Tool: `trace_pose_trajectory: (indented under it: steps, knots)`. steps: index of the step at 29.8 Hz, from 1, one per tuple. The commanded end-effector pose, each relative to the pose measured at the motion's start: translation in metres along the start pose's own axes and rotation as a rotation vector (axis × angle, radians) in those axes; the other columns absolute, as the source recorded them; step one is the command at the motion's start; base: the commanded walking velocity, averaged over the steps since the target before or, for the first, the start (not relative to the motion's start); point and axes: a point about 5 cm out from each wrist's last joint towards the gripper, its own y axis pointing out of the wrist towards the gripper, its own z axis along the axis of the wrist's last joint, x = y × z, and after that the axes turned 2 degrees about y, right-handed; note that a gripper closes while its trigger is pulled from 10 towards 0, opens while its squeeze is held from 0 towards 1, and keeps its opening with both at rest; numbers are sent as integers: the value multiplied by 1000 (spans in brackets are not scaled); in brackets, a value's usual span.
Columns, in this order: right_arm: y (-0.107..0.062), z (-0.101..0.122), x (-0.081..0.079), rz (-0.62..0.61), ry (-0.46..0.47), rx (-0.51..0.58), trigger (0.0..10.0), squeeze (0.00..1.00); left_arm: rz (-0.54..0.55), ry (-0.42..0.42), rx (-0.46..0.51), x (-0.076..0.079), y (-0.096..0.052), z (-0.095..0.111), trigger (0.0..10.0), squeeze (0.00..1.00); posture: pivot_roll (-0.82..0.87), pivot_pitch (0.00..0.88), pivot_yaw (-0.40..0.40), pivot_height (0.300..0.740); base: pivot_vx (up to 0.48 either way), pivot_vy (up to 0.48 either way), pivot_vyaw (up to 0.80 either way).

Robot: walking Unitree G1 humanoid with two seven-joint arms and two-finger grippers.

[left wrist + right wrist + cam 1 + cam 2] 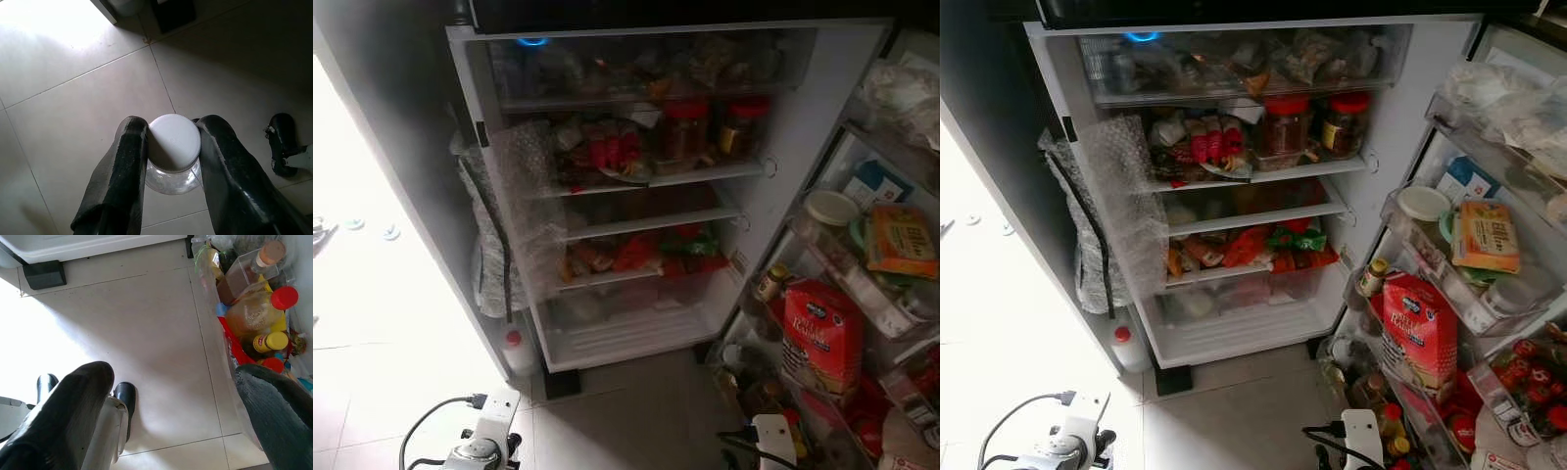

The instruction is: Restocking fridge

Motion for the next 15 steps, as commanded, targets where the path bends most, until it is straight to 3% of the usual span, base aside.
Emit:
trace_pose_trajectory:
  steps: [1, 4, 15]
  knots:
    - [-1, -3, 1, -4, 19, -13, 10000, 0, 1, 1, 2, -2, 0, 0, 10000, 0, -130, 30, -42, 740, 259, 0, -587]
    - [-1, -3, 1, 0, 12, -16, 10000, 0, 1, 1, 1, -2, 0, 0, 10000, 0, -129, 27, -42, 740, 269, 0, -617]
    - [-1, -6, 2, -11, 5, -24, 10000, 0, -10, 14, 5, -1, 0, -1, 10000, 0, -130, 15, -39, 740, 292, 0, 0]
